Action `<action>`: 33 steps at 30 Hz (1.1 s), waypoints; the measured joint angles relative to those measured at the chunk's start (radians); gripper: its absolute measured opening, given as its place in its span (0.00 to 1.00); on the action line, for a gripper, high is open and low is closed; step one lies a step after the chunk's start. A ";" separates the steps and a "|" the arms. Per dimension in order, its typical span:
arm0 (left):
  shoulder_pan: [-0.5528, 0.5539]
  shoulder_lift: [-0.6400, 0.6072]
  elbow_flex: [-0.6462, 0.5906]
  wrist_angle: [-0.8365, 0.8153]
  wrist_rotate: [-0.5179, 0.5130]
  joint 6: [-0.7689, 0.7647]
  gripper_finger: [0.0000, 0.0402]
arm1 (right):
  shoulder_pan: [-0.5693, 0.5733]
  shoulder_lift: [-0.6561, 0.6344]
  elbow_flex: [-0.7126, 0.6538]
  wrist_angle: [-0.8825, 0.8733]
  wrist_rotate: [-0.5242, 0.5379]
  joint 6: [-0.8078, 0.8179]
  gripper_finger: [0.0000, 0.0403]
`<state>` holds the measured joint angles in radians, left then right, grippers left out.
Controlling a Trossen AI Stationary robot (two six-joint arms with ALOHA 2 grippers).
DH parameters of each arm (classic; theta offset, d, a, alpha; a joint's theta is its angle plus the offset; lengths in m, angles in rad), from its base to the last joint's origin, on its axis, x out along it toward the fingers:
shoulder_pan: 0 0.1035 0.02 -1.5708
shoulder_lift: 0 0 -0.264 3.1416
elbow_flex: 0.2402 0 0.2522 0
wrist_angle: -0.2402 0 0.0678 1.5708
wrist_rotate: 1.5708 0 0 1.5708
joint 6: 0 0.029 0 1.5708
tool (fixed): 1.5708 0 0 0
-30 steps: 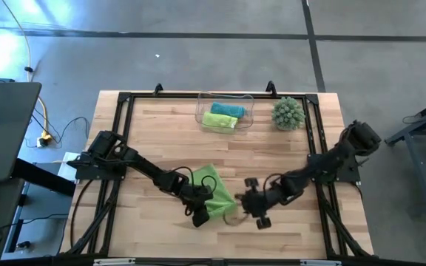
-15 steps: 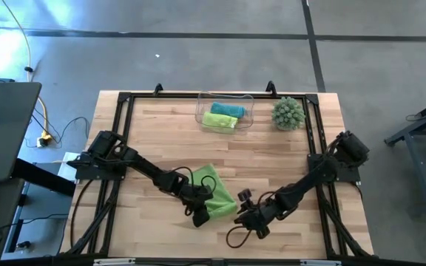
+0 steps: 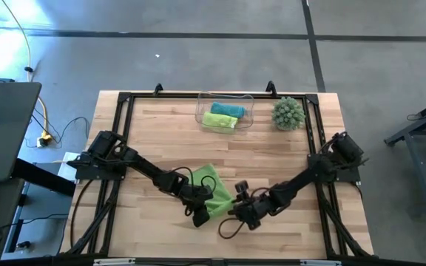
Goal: Roll microfiber towels into tight, uniform cylinder then place into a basket
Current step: Roll the green microfiber cloth
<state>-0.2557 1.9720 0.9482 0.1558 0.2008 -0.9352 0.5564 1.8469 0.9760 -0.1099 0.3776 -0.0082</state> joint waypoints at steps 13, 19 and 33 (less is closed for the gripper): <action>0.000 0.000 0.000 0.006 0.000 0.003 0.05 | -0.055 0.066 0.005 0.071 -0.092 -0.069 0.35; 0.000 -0.007 0.000 0.017 0.031 0.021 0.05 | -0.079 0.081 0.005 0.071 -0.110 -0.026 0.38; -0.014 -0.231 -0.005 -0.322 0.059 0.258 0.29 | -0.127 0.082 0.006 0.022 -0.277 0.153 0.10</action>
<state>-0.2696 1.7411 0.9434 -0.1661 0.2603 -0.6769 0.4294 1.9291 0.9817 -0.0879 0.1009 0.1452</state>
